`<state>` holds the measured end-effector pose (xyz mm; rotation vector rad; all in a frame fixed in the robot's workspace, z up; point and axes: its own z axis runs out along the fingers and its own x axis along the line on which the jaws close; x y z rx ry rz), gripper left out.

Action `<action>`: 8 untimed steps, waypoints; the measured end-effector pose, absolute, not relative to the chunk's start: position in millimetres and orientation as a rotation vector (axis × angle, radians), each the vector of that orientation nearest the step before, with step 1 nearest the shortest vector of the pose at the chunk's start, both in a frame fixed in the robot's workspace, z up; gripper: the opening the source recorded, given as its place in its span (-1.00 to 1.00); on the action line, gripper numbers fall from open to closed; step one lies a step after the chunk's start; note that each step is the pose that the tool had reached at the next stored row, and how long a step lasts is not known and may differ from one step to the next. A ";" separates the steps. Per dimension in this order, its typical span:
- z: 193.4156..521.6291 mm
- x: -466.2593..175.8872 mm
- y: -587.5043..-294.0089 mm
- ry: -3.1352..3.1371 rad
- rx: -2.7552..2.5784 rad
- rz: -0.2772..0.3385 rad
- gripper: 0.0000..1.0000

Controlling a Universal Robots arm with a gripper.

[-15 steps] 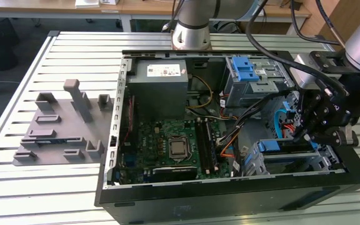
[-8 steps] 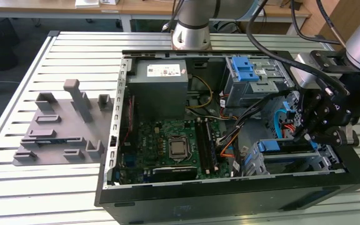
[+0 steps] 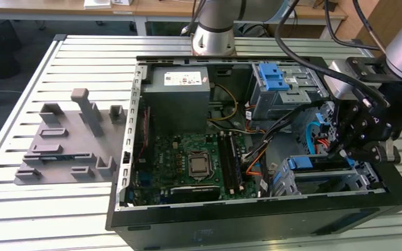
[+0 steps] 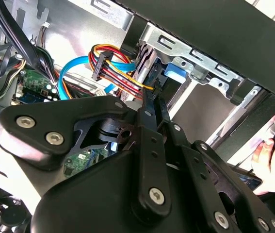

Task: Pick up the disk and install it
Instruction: 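Insert the first disk wire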

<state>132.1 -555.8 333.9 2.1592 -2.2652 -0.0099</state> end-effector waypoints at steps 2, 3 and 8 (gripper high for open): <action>333.2 132.5 -555.8 -2.265 2.159 -0.010 -0.65; 332.9 132.5 -555.8 -2.265 2.159 -0.010 -0.65; 332.2 132.5 -555.8 -2.265 2.159 -0.010 -0.65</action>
